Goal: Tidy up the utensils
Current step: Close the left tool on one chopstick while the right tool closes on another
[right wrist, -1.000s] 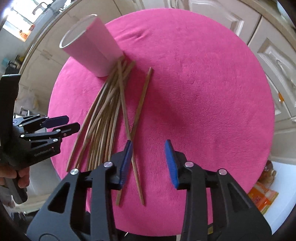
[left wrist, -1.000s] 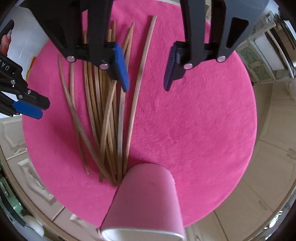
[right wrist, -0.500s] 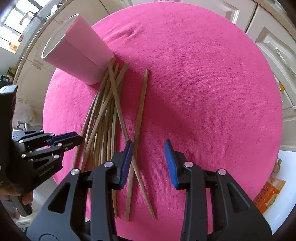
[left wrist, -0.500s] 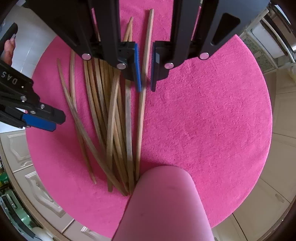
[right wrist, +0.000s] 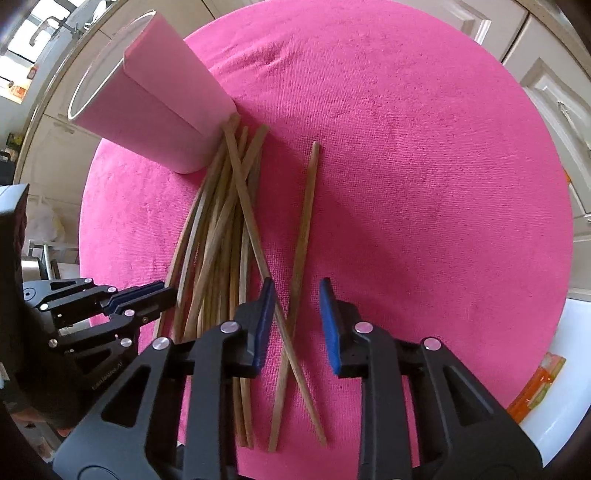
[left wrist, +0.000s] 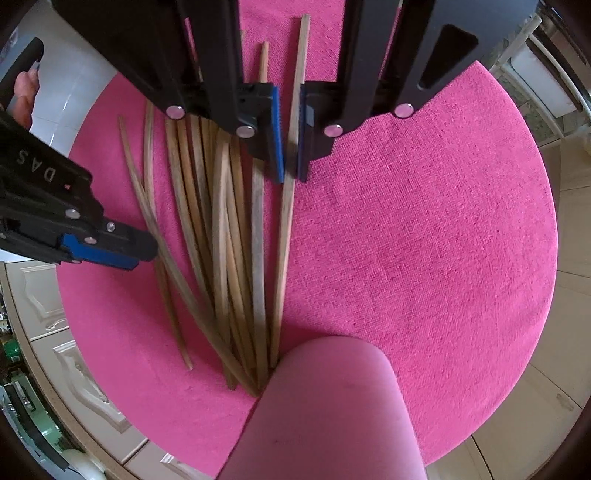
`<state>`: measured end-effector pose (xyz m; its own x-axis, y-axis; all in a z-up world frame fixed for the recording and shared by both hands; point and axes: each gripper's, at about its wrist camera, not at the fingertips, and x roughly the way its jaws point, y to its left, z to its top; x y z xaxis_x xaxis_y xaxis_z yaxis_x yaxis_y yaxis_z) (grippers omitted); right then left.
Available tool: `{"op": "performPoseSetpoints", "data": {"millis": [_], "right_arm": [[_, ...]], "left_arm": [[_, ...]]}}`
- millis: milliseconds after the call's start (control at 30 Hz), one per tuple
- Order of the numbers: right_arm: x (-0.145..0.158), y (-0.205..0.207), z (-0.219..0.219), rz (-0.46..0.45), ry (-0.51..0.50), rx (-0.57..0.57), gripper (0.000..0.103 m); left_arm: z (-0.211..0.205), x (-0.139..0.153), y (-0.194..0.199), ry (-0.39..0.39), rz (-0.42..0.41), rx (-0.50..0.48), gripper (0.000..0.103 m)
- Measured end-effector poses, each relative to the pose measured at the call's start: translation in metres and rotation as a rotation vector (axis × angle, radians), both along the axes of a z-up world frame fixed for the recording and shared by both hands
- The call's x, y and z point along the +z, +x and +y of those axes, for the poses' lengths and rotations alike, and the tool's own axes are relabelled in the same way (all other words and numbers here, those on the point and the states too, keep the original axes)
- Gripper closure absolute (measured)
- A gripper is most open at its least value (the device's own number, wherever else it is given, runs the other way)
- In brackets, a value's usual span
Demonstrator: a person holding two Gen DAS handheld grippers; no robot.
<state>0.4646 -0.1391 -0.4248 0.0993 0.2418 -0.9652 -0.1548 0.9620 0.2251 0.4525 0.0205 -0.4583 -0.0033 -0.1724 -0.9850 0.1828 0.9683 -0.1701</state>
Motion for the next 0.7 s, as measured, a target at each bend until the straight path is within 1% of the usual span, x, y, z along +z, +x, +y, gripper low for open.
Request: {"op": "performPoseSetpoints", "data": {"millis": [67, 167, 367, 500, 700], "right_arm": [[-0.001, -0.001, 0.000, 0.004, 0.001, 0.008, 0.082], [-0.003, 0.003, 0.001, 0.025, 0.016, 0.003, 0.082], [-0.015, 0.010, -0.019, 0.118, 0.065, -0.074, 0.083], [-0.011, 0.012, -0.014, 0.102, 0.070, -0.060, 0.083], [-0.017, 0.019, 0.001, 0.116, 0.014, -0.050, 0.083]], "left_arm": [[0.001, -0.001, -0.001, -0.003, -0.004, 0.003, 0.096], [0.003, -0.003, -0.004, -0.011, -0.008, 0.007, 0.096], [0.007, -0.003, -0.010, -0.022, 0.001, 0.020, 0.096], [0.006, -0.004, -0.003, -0.022, 0.014, 0.033, 0.096], [0.000, -0.005, 0.007, 0.003, 0.008, 0.022, 0.095]]}}
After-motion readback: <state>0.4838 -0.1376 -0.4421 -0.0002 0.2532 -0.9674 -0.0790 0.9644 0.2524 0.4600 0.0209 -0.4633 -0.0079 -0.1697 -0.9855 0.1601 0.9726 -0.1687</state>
